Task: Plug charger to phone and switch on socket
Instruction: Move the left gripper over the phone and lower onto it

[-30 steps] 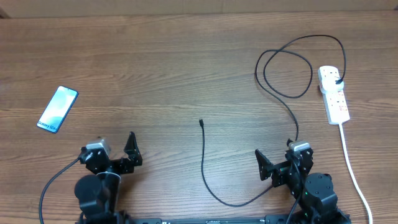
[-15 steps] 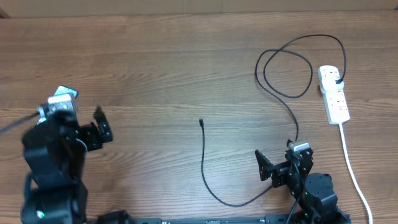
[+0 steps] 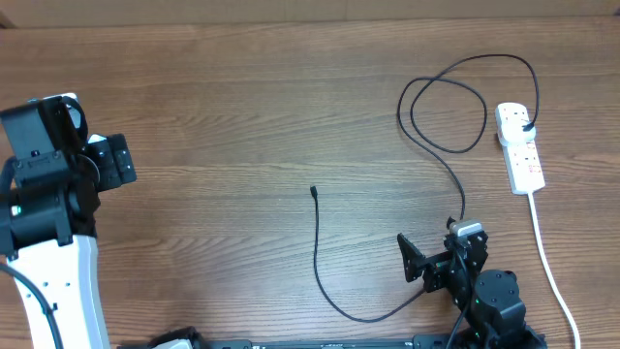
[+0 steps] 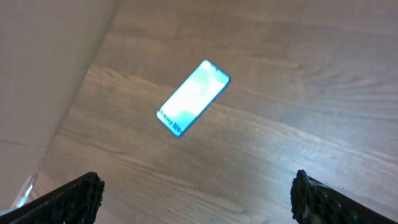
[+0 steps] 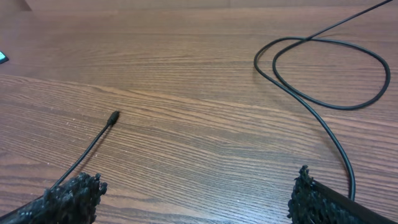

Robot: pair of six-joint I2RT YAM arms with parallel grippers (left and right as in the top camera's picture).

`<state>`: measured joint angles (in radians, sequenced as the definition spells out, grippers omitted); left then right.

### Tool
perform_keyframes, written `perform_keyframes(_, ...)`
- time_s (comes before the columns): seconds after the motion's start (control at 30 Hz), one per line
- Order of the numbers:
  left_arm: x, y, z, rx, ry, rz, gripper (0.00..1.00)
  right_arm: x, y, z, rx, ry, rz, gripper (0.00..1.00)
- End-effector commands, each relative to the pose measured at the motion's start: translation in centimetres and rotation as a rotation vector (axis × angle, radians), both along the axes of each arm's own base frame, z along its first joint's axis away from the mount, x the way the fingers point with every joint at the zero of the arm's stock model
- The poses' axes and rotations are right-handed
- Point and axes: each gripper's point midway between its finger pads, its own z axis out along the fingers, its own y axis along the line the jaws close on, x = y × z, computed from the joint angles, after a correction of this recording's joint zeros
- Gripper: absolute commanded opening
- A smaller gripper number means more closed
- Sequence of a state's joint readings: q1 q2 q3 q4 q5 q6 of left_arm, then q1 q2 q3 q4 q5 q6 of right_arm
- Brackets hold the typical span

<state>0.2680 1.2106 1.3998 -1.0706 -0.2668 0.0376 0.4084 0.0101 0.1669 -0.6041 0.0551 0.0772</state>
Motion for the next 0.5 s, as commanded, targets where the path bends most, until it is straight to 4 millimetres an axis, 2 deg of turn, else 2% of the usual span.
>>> perform_keyframes(0.0, -0.01, 0.74, 0.51, 0.009, 0.000, 0.002, 0.99, -0.20, 0.11, -0.84, -0.013, 0.018, 0.012, 1.00)
perform_keyframes(0.47, -0.50, 1.14, 0.21, -0.006, 0.013, 0.017, 0.99, -0.24, 0.10, -0.93, -0.015, 0.023, 0.012, 1.00)
